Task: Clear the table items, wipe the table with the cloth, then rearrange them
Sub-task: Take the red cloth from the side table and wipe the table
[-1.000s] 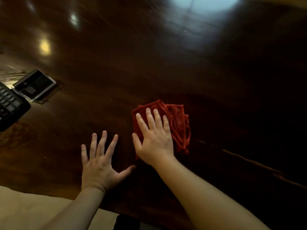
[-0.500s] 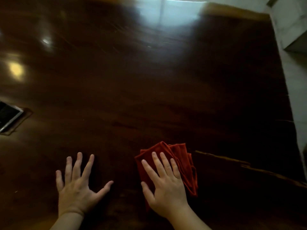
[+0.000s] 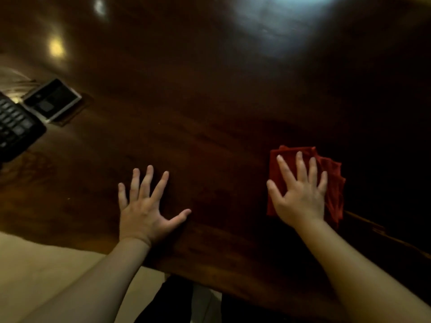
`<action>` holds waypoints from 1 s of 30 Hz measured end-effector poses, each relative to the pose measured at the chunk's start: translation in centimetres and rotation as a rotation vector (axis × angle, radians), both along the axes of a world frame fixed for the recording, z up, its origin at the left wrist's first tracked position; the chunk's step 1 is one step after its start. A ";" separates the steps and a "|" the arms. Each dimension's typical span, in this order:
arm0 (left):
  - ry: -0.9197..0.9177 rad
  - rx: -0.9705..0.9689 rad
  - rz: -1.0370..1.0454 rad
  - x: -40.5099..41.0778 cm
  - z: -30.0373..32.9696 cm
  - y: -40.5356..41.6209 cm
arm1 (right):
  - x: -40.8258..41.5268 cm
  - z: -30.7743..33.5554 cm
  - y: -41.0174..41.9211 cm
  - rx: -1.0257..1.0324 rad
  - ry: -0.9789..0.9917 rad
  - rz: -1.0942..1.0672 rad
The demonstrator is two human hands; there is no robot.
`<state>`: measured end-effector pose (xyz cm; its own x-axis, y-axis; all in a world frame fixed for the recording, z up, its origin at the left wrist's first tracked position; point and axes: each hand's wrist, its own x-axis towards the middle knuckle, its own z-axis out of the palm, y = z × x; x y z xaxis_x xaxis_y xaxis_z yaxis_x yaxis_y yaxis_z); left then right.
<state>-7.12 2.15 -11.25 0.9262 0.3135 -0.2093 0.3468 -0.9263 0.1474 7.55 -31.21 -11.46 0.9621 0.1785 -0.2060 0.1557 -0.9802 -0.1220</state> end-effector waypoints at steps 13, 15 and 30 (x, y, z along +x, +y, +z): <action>-0.103 -0.006 -0.006 -0.4 -0.3 -0.2 | 4.4 0.2 11.9 -0.040 -0.026 0.220; -0.110 -0.003 -0.008 -0.4 -0.3 -0.2 | 3.2 0.2 14.0 -0.039 -0.024 0.270; -0.111 0.010 -0.018 -0.4 -0.6 -0.2 | -8.4 -0.2 8.0 0.074 -0.054 0.550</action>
